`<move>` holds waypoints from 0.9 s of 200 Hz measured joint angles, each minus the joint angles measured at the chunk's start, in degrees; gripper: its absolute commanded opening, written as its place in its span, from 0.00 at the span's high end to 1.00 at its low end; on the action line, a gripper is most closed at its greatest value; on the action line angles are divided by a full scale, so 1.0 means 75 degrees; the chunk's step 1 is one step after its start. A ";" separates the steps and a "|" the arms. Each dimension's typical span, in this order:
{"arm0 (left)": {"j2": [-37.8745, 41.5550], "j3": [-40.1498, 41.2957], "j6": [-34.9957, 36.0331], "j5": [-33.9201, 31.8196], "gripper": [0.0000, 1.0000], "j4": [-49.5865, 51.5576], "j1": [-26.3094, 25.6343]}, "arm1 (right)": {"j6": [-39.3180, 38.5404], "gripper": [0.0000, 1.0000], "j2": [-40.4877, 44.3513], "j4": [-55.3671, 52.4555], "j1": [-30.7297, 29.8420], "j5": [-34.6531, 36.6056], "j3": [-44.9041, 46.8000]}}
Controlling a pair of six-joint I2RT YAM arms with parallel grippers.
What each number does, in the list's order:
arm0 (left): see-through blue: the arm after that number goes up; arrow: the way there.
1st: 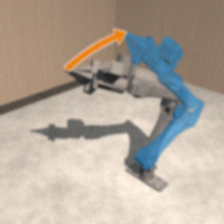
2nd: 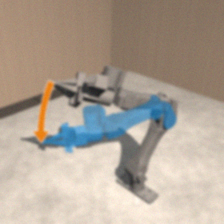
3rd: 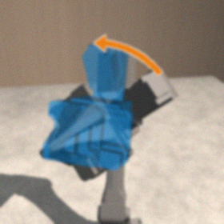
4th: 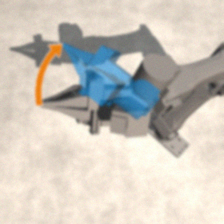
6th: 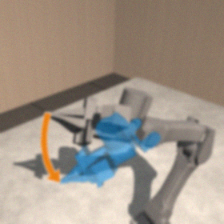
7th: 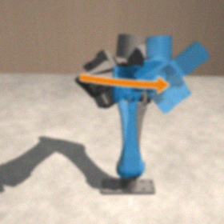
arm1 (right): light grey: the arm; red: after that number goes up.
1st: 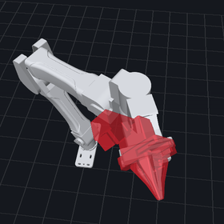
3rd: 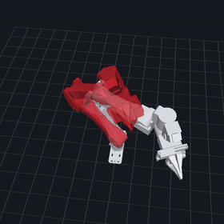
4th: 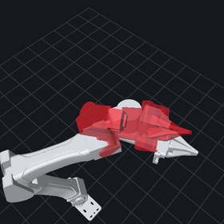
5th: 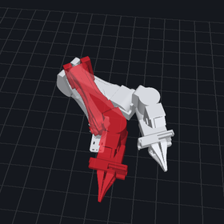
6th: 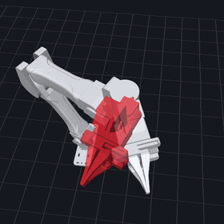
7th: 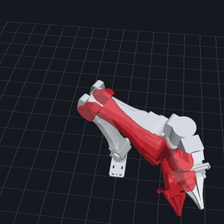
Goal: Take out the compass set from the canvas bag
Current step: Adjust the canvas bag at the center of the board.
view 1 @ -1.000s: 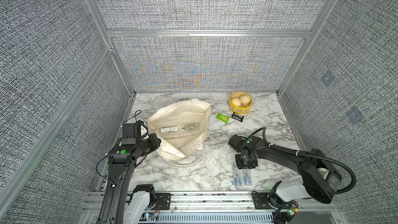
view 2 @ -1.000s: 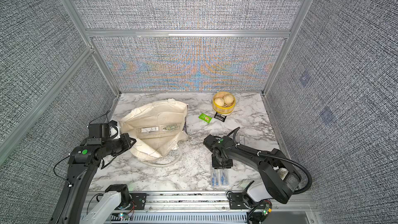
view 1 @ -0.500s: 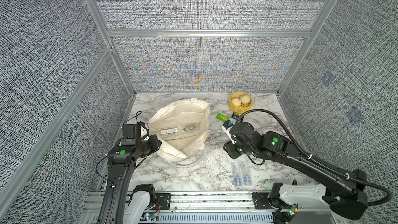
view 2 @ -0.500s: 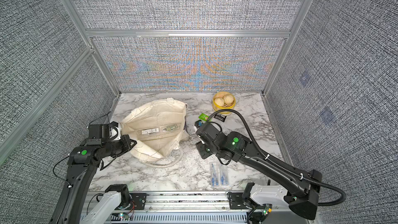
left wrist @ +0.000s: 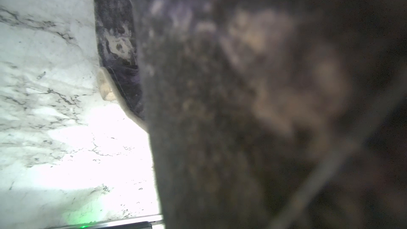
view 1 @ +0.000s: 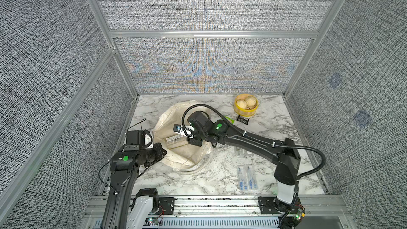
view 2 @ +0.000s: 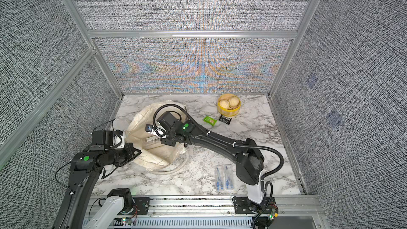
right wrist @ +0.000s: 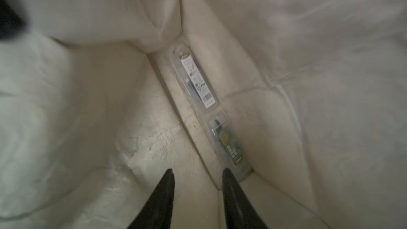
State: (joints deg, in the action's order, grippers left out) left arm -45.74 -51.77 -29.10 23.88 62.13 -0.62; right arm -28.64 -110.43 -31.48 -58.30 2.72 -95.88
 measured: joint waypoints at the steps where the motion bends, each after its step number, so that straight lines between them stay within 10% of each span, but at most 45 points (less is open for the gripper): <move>1: -0.0009 -0.0009 0.0003 -0.0003 1.00 0.0009 0.0000 | 0.0000 0.62 -0.0017 0.0006 0.0006 -0.0012 0.0041; 106: -0.0425 -0.0283 -0.0017 -0.0169 0.65 0.0536 -0.0009 | 0.1897 0.60 0.0356 0.2285 -0.0801 -0.0542 0.3209; 180: -0.0169 0.0099 -0.0178 -0.0318 1.00 0.0460 -0.0020 | 0.1719 0.54 0.0157 0.2489 -0.0606 -0.0323 0.2031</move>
State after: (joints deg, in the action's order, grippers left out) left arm -47.00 -51.03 -30.44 21.50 65.58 -0.78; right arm -15.75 -109.25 -12.82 -62.85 0.30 -80.64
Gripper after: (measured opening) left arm 0.057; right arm 0.453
